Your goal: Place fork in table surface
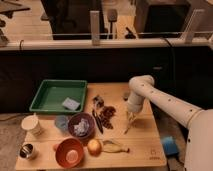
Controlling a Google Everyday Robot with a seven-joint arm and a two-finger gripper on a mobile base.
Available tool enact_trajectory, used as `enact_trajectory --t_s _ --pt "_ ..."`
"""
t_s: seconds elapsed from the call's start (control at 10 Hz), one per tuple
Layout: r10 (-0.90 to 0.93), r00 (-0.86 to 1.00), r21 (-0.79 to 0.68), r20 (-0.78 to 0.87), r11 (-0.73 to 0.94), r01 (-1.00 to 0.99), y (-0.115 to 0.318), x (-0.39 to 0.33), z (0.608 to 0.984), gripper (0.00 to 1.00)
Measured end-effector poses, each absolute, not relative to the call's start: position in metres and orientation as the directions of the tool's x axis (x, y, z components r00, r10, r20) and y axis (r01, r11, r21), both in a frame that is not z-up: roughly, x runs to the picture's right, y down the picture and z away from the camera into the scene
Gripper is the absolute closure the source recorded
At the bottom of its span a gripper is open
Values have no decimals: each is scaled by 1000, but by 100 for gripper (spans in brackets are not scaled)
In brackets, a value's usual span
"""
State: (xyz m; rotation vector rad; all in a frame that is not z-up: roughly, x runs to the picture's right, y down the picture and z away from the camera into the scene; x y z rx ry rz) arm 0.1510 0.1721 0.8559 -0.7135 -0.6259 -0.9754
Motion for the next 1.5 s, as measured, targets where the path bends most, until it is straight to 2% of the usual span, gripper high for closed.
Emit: enact_trajectory --t_s 0.1,0.2,1.5 --pt "-511 426 -252 746 375 892 172 151 856 23" --pt "-516 426 -251 744 375 893 172 150 856 20" --pt "-557 423 -203 714 413 888 162 151 849 20"
